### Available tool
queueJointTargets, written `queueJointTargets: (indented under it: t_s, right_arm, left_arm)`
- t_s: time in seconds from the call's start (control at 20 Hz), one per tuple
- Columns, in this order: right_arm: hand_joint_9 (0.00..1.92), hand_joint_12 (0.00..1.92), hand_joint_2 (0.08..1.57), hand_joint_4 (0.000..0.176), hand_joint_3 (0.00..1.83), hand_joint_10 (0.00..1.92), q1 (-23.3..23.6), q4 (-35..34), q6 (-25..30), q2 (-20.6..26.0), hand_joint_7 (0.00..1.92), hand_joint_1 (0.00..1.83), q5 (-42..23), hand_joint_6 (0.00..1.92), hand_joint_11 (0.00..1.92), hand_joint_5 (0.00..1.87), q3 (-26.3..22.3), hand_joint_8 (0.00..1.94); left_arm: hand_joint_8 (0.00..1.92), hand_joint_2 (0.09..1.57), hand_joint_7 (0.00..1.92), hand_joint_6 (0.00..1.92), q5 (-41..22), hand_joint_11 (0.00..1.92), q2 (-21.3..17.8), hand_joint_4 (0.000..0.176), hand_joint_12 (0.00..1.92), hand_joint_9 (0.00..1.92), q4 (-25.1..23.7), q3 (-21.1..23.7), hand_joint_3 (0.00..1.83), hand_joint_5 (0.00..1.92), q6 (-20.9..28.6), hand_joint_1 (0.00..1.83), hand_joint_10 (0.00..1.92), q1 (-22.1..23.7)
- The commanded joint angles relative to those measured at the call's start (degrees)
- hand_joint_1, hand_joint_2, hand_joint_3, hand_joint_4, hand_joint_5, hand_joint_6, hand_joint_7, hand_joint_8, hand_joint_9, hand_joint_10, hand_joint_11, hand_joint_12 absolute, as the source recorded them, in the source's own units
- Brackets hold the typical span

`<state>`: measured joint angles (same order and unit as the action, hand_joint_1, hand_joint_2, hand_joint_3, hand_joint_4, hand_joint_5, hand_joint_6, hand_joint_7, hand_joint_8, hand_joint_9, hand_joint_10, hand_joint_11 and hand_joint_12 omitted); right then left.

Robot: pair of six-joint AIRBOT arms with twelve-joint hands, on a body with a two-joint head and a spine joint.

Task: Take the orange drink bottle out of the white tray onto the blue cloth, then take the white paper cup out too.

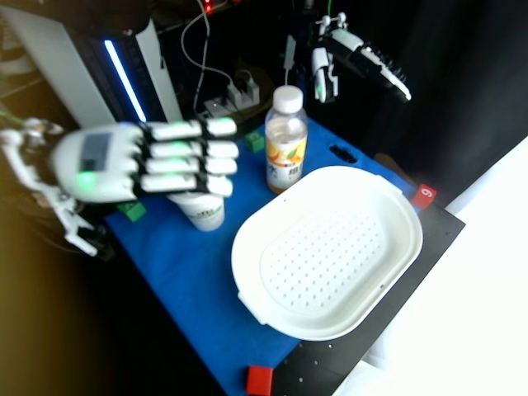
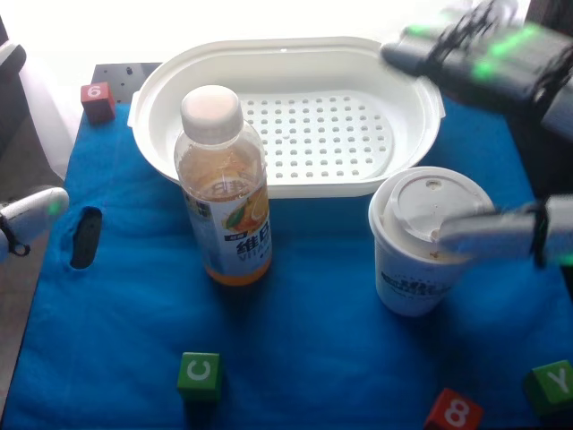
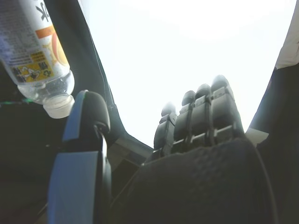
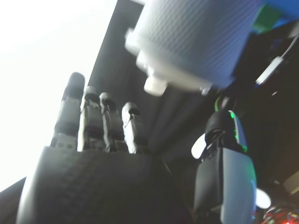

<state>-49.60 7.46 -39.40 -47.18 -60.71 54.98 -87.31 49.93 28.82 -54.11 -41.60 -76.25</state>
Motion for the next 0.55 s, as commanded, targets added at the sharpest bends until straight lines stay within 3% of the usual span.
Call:
queueJointTargets:
  t_s: [0.0,0.05,0.1,0.15,0.25,0.3,0.35,0.4,0.45,0.5]
  right_arm:
    - [0.00,0.00,1.19,0.020,0.08,0.00,0.16,-3.14,-1.28,0.62,0.00,0.23,-8.24,0.00,0.00,0.00,-0.06,0.00]
    - [0.00,0.00,1.23,0.003,0.05,0.00,0.16,-4.41,-2.75,0.96,0.00,0.22,-8.55,0.00,0.00,0.00,-0.06,0.00]
    - [0.00,0.00,1.26,0.012,0.05,0.00,0.18,-6.00,-5.06,1.28,0.00,0.22,-8.90,0.00,0.00,0.00,-0.09,0.00]
    - [0.00,0.00,1.26,0.003,0.05,0.00,0.18,-7.41,-7.09,1.44,0.00,0.21,-9.12,0.00,0.00,0.00,-0.16,0.00]
    - [0.00,0.00,1.29,0.003,0.05,0.00,0.19,-10.64,-9.64,1.59,0.00,0.24,-9.38,0.00,0.00,0.00,-0.26,0.00]
    - [0.00,0.00,1.29,0.006,0.05,0.00,0.19,-11.62,-9.67,1.80,0.00,0.28,-9.66,0.00,0.00,0.00,-0.17,0.00]
    - [0.00,0.00,1.29,0.000,0.05,0.00,0.19,-12.79,-10.10,2.14,0.00,0.30,-10.30,0.00,0.00,0.00,-0.10,0.00]
    - [0.00,0.03,1.29,0.026,0.04,0.00,0.18,-13.85,-10.47,2.71,0.00,0.33,-11.00,0.00,0.05,0.00,-0.13,0.00]
    - [0.00,0.51,1.35,0.030,0.00,0.00,0.18,-14.16,-10.66,2.87,0.00,0.35,-11.17,0.00,0.01,0.00,-0.15,0.00]
    - [0.00,0.61,1.36,0.037,0.00,0.00,0.18,-14.56,-11.01,3.03,0.00,0.36,-11.28,0.00,0.00,0.00,-0.20,0.00]
  left_arm:
    - [0.01,1.17,0.01,0.00,-7.92,0.01,-0.94,0.101,0.18,0.01,-0.45,-0.27,0.00,0.00,-0.18,0.76,0.00,0.14]
    - [0.00,1.17,0.02,0.00,-7.98,0.00,-1.15,0.107,0.27,0.01,-0.65,-0.22,0.00,0.00,-0.61,0.73,0.00,0.19]
    - [0.00,1.17,0.02,0.00,-8.02,0.00,-1.41,0.123,0.29,0.00,-1.04,-0.24,0.00,0.00,-1.29,0.68,0.00,0.58]
    - [0.00,1.17,0.02,0.01,-8.04,0.00,-1.55,0.134,0.30,0.01,-1.29,-0.34,0.00,0.02,-1.45,0.64,0.00,0.94]
    - [0.00,1.20,0.00,0.01,-8.28,0.00,-1.95,0.142,0.43,0.02,-1.97,-0.58,0.00,0.03,-1.89,0.57,0.01,1.90]
    - [0.00,1.19,0.00,0.01,-8.43,0.00,-2.14,0.143,0.40,0.01,-2.30,-0.63,0.00,0.06,-2.24,0.57,0.00,2.42]
    - [0.00,1.19,0.00,0.01,-8.51,0.00,-2.27,0.156,0.34,0.00,-2.68,-0.81,0.00,0.06,-2.32,0.57,0.00,2.92]
    - [0.00,1.18,0.00,0.00,-8.43,0.00,-2.41,0.150,0.33,0.00,-3.22,-1.03,0.00,0.05,-2.35,0.53,0.00,3.81]
    - [0.00,1.19,0.00,0.00,-8.29,0.00,-2.44,0.139,0.34,0.01,-3.61,-1.22,0.00,0.02,-2.40,0.50,0.00,4.40]
    - [0.00,1.19,0.00,0.00,-8.09,0.00,-2.45,0.130,0.38,0.01,-4.02,-1.53,0.00,0.01,-2.48,0.48,0.00,5.16]
